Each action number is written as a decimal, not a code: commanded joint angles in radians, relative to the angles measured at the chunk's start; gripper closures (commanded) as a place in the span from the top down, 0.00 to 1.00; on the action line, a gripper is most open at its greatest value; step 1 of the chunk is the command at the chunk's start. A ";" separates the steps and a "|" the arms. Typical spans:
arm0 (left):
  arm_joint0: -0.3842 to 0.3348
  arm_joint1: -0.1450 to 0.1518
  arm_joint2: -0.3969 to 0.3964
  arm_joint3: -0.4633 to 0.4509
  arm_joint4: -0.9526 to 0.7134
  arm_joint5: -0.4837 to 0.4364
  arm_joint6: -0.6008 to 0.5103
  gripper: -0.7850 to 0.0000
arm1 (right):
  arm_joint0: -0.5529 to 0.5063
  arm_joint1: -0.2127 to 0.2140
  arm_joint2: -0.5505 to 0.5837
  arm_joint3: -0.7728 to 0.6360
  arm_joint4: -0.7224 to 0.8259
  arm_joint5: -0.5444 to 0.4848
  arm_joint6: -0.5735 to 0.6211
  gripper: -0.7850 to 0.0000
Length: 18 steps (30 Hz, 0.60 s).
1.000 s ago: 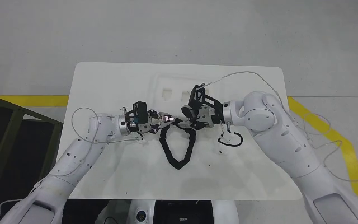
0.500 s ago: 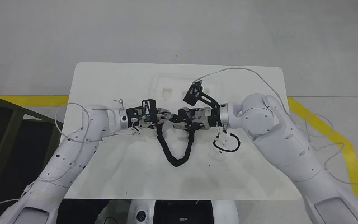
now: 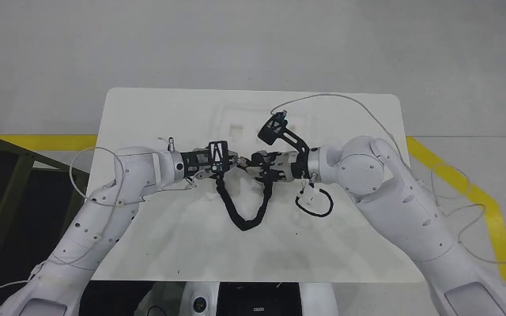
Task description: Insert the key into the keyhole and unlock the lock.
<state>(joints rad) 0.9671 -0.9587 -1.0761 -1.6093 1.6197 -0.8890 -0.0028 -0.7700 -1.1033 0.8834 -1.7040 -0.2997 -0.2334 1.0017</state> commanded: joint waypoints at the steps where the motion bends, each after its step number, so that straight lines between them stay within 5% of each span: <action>1: 0.001 0.000 -0.001 -0.004 0.000 -0.001 -0.004 0.00 | -0.006 0.001 0.005 0.001 0.013 -0.009 -0.001 0.22; 7: 0.007 0.001 0.000 -0.006 0.014 0.002 0.006 0.00 | -0.017 0.004 0.026 0.006 0.038 -0.030 0.000 0.15; 10: 0.015 0.002 0.008 -0.006 0.039 0.000 0.022 0.00 | -0.020 0.006 0.047 0.012 0.055 -0.034 -0.021 0.00; 18: 0.014 -0.002 0.028 0.010 0.049 0.008 0.072 0.00 | -0.024 0.004 0.052 0.033 0.059 -0.038 -0.039 0.00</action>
<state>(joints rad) 0.9823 -0.9587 -1.0529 -1.6049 1.6710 -0.8866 0.0639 -0.7941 -1.0991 0.9341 -1.6723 -0.2373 -0.2780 0.9654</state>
